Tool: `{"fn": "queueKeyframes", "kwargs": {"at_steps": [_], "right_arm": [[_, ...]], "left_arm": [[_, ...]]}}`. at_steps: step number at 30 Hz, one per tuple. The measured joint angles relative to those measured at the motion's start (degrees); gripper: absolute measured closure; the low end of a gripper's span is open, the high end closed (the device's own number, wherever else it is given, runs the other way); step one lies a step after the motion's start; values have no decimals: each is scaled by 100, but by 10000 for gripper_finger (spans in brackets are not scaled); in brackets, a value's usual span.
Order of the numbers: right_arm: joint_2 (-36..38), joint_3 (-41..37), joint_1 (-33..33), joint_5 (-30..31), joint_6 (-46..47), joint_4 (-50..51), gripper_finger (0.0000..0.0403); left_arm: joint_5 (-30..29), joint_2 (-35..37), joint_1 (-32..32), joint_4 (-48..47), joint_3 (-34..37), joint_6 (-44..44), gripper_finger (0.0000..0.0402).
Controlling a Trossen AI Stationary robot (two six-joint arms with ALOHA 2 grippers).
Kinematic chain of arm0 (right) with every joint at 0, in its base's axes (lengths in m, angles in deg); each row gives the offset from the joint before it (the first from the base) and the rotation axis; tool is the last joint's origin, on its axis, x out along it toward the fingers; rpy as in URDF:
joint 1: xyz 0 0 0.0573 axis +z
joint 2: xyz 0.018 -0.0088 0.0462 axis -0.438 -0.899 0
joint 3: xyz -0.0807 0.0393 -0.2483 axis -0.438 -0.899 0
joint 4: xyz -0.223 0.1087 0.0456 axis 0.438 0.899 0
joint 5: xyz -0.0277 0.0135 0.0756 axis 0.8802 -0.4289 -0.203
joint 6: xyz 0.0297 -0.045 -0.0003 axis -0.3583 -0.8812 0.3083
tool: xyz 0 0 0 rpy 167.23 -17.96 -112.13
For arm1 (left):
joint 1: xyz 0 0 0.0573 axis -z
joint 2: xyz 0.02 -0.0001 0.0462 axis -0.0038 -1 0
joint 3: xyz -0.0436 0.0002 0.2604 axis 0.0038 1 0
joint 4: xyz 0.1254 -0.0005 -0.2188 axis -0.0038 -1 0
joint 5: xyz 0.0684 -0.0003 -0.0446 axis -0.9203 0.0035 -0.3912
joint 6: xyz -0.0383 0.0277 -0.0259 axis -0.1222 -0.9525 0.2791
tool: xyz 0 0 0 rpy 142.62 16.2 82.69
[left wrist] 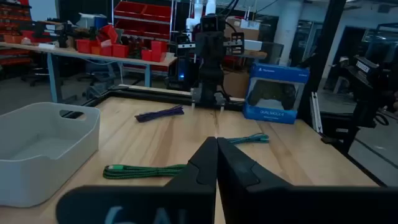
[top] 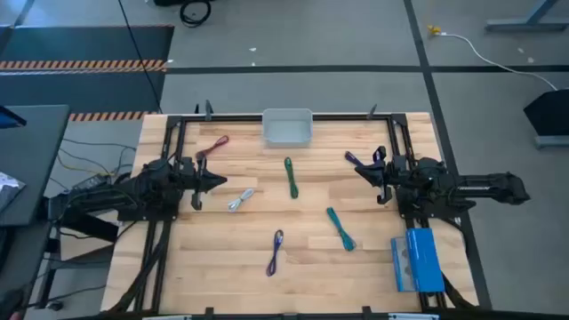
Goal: Pick and place USB-C Cables
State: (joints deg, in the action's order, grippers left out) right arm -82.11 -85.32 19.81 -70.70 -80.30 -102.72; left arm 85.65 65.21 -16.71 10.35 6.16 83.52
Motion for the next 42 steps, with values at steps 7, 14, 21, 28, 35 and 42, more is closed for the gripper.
{"fn": "queueKeyframes", "kwargs": {"at_steps": [7, 14, 21, 28, 35, 42], "right_arm": [[0, 0, 1, 0, 0, -1, 391], [0, 1, 0, -4, 22, -1, 391], [0, 0, 3, -92, -50, -1, 391], [0, 0, 1, 245, -329, -3, 391], [2, 1, 1, 249, -345, -16, 391], [2, 1, 1, 249, -407, -22, 391]], "left_arm": [[0, 0, 0, -2, 0, 0, 395], [0, -1, 0, -2, 1, 0, 395], [0, 0, 0, 0, 2, 2, 395], [0, 0, 0, -2, 0, 0, 395], [0, 0, 1, -2, 1, 0, 395], [-306, -13, -13, 372, 1, -237, 395]]}}
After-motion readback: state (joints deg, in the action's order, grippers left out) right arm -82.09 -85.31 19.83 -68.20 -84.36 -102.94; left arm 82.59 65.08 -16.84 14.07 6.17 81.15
